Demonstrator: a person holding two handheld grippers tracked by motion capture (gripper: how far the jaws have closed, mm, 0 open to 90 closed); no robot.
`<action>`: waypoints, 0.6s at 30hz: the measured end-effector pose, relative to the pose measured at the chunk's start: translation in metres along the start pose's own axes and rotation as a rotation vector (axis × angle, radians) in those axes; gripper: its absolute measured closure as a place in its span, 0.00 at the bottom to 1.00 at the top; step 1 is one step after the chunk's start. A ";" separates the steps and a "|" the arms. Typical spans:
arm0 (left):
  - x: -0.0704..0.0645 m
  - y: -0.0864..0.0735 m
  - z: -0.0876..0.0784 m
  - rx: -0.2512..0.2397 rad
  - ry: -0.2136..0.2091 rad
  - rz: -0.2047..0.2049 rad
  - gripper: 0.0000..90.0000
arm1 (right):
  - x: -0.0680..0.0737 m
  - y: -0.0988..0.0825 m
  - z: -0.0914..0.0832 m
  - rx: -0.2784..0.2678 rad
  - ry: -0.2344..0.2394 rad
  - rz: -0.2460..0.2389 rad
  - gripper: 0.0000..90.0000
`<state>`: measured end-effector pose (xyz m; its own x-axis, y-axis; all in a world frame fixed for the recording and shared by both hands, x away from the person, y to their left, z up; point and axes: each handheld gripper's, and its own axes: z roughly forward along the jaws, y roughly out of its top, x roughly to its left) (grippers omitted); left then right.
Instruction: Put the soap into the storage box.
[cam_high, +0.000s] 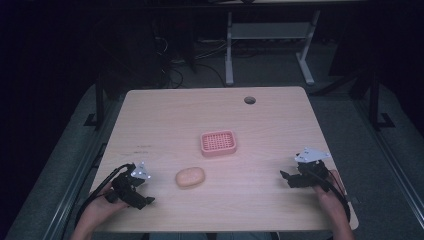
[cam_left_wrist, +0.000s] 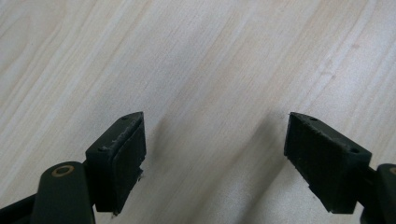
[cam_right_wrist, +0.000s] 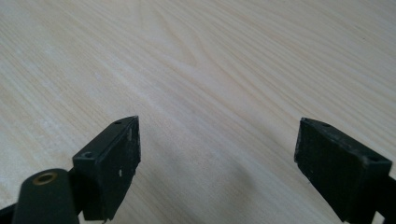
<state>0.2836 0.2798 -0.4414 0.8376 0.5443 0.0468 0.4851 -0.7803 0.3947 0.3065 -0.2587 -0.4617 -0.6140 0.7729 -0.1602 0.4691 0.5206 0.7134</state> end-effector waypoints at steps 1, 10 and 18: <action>0.000 0.000 0.000 -0.003 -0.001 -0.001 0.23 | 0.000 0.000 0.000 0.000 0.001 -0.001 0.15; -0.002 0.007 0.000 -0.017 -0.008 0.016 0.23 | 0.003 0.001 0.000 -0.001 0.004 -0.005 0.15; -0.005 0.017 -0.001 -0.025 -0.004 0.031 0.23 | 0.003 0.001 0.001 0.000 0.009 -0.002 0.15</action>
<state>0.2878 0.2643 -0.4345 0.8532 0.5187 0.0554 0.4524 -0.7887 0.4163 0.3053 -0.2553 -0.4617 -0.6205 0.7685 -0.1558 0.4677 0.5222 0.7131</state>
